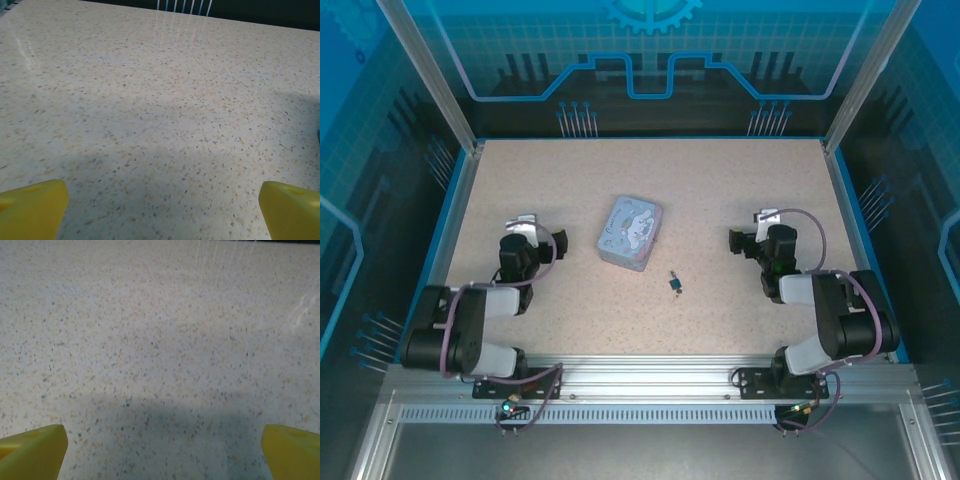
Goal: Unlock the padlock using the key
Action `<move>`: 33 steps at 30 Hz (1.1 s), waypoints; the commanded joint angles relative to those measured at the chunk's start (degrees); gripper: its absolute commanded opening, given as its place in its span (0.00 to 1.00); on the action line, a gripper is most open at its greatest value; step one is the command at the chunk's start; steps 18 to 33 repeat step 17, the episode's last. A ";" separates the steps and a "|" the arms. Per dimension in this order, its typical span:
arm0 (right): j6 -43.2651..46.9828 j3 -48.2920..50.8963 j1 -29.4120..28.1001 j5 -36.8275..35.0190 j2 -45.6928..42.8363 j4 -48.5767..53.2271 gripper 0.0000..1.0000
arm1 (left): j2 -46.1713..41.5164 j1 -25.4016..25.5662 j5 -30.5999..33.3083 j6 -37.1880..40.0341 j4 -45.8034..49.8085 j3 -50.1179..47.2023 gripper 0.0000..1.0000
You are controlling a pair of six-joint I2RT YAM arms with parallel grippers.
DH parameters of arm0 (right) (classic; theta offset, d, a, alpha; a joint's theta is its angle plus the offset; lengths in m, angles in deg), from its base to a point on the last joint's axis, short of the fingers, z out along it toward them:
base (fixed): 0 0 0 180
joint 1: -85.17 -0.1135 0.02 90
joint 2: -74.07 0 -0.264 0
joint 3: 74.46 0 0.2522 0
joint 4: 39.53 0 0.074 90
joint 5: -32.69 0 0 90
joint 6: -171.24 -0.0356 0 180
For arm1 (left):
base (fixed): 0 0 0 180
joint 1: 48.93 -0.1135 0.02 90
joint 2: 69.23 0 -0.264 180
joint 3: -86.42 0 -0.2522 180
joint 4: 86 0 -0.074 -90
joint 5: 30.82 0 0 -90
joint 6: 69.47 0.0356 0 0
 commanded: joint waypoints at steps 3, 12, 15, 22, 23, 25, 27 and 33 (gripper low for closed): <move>2.42 -1.95 -1.13 0.08 0.47 -2.06 1.00 | 4.23 -0.83 -3.92 2.17 -6.42 2.60 0.99; 3.23 -2.61 -0.51 3.96 0.51 -0.71 1.00 | 5.18 -0.71 -2.41 1.86 -3.57 4.95 0.99; 3.20 -2.62 -0.41 4.06 0.51 -0.73 1.00 | 5.04 -0.71 -2.43 1.85 -3.38 4.97 0.99; 3.18 -2.59 -0.35 4.22 0.51 -0.74 1.00 | 5.03 -0.73 -2.51 1.82 -3.46 4.92 0.99; 3.18 -2.59 -0.35 4.22 0.51 -0.74 1.00 | 5.03 -0.73 -2.51 1.82 -3.46 4.92 0.99; 3.18 -2.59 -0.35 4.22 0.51 -0.74 1.00 | 5.03 -0.73 -2.51 1.82 -3.46 4.92 0.99; 3.18 -2.59 -0.35 4.22 0.51 -0.74 1.00 | 5.03 -0.73 -2.51 1.82 -3.46 4.92 0.99; 3.18 -2.59 -0.35 4.22 0.51 -0.74 1.00 | 5.03 -0.73 -2.51 1.82 -3.46 4.92 0.99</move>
